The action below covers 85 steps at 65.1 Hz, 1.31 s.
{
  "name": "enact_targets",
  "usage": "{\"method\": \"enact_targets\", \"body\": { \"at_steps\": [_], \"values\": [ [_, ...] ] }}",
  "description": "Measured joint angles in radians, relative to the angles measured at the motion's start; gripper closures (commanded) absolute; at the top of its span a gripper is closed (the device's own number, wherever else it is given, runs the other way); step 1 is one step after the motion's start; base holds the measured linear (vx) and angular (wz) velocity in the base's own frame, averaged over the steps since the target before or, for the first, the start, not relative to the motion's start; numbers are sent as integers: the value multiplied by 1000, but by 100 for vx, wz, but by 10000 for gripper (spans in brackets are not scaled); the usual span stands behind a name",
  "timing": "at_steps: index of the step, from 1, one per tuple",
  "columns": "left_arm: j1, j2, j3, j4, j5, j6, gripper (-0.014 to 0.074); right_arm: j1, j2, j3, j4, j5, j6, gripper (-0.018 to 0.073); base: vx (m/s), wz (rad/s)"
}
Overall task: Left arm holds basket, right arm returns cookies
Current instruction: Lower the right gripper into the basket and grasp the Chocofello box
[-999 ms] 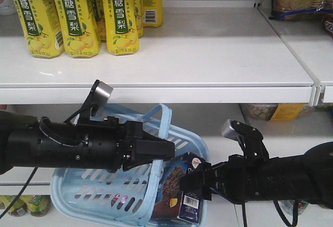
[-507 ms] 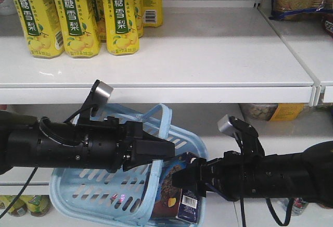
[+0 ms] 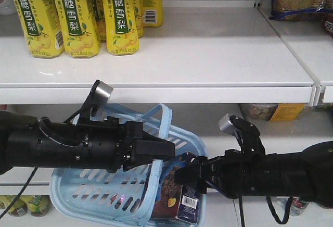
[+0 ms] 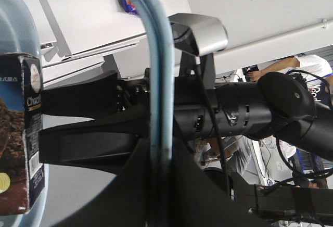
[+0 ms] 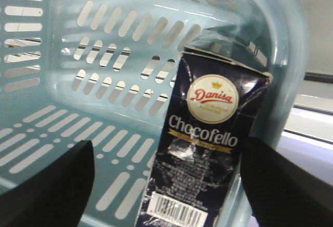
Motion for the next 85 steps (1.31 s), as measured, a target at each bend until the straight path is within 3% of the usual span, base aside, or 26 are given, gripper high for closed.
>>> {"method": "enact_targets", "body": {
  "at_steps": [8, 31, 48, 72, 85],
  "values": [
    [0, 0, 0, 0, 2, 0, 599, 23, 39, -13, 10, 1, -12, 34, 0, 0],
    [0, 0, 0, 0, 1, 0, 599, 186, 174, -121, 11, -84, -25, 80, 0, 0],
    [-7, 0, 0, 0, 10, 0, 599, 190, 257, -146, 22, -161, -4, 176, 0, 0],
    [-8, 0, 0, -2, 9, 0, 599, 193, 258, -146, 22, -205, -3, 459, 0, 0],
    [-7, 0, 0, -5, 1, 0, 599, 193, 186, -143, 15, -229, 2, 489, 0, 0]
  ]
}}
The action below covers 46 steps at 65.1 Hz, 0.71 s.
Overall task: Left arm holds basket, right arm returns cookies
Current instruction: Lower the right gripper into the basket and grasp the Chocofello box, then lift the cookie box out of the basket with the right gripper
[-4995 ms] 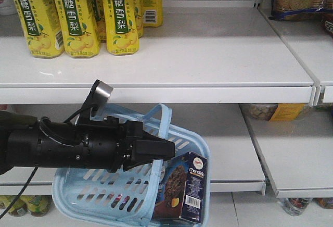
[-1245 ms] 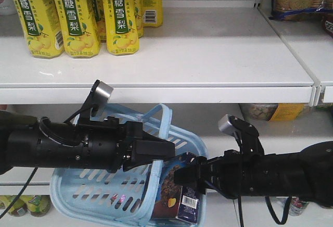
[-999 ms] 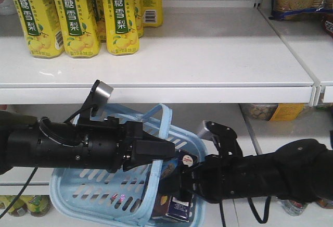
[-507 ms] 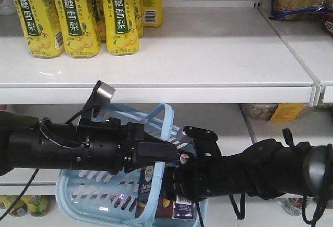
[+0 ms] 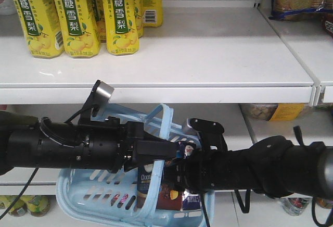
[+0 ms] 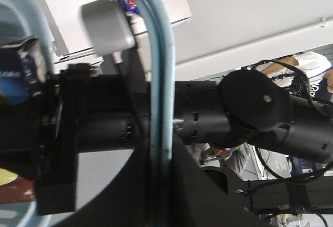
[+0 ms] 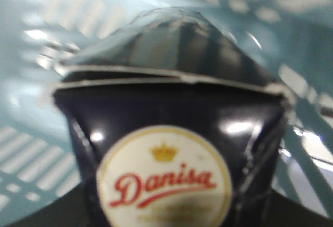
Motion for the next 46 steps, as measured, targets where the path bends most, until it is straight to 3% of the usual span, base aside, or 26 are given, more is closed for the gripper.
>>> {"method": "enact_targets", "body": {
  "at_steps": [15, 34, 46],
  "values": [
    [0, -2, 0, -7, 23, 0, 599, 0, -109, 8, -88, 2, 65, 483, 0, 0],
    [-1, -7, 0, -9, 14, 2, 599, 0, -254, 93, -275, -7, 269, 479, 0, 0],
    [-1, -7, 0, -5, 11, 2, 599, 0, -400, 164, -315, -8, 307, 479, 0, 0]
  ]
}}
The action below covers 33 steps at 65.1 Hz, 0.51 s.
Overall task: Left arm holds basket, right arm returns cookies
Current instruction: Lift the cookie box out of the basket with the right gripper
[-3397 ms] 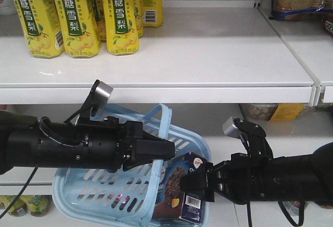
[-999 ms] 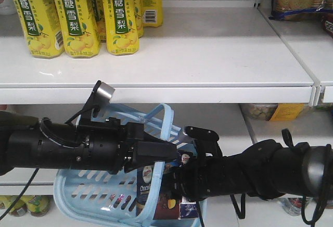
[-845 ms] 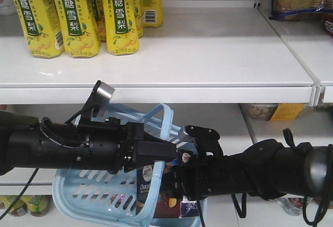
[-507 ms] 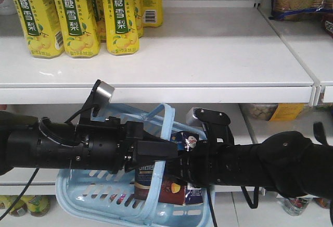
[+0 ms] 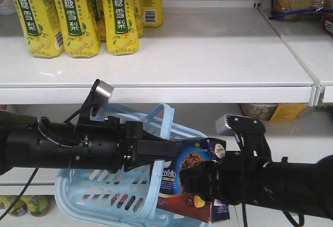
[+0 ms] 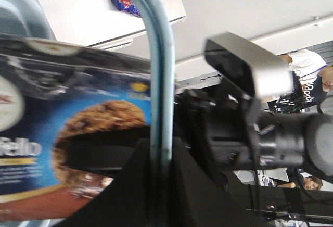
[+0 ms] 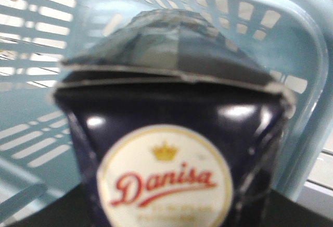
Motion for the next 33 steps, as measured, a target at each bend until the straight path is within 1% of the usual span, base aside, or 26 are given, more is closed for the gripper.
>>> {"method": "enact_targets", "body": {
  "at_steps": [9, 15, 20, 29, 33],
  "values": [
    [0, 0, 0, 0, -2, 0, 599, 0, -116, 34, -10, 4, 9, 479, 0, 0],
    [0, 0, 0, 0, -2, -1, 599, 0, -190, 48, -44, 23, 35, 479, 0, 0],
    [0, 0, 0, 0, -2, -1, 599, 0, -245, 54, -106, 50, 89, 479, 0, 0],
    [0, 0, 0, 0, -2, -1, 599, 0, -335, 56, -288, 108, 259, 477, 0, 0],
    [0, 0, 0, 0, -2, -1, 599, 0, -379, 56, -406, 143, 350, 475, 0, 0]
  ]
}}
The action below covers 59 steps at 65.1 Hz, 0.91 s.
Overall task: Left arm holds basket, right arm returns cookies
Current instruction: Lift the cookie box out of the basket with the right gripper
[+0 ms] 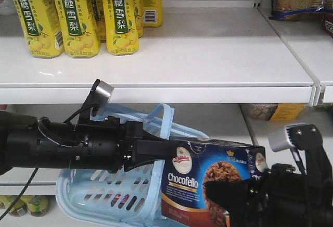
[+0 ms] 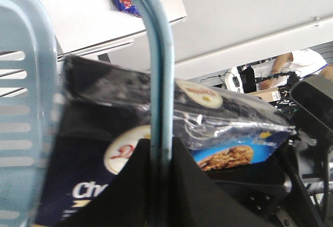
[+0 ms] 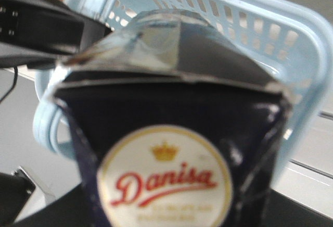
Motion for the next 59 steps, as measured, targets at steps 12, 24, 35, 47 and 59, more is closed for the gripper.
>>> {"method": "enact_targets", "body": {
  "at_steps": [12, 24, 35, 47, 59],
  "values": [
    [0, 0, 0, 1, 0, 0, 599, 0, -127, -32, -319, 128, 295, 475, 0, 0],
    [0, 0, 0, 1, 0, 0, 599, 0, -223, -164, -598, 280, 505, 474, 0, 0],
    [0, 0, 0, 1, 0, 0, 599, 0, -239, -296, -733, 367, 599, 473, 0, 0],
    [0, 0, 0, 1, 0, 0, 599, 0, -234, -392, -803, 358, 609, 473, 0, 0],
    [0, 0, 0, 1, 0, 0, 599, 0, -167, -427, -865, 265, 637, 473, 0, 0]
  ]
}}
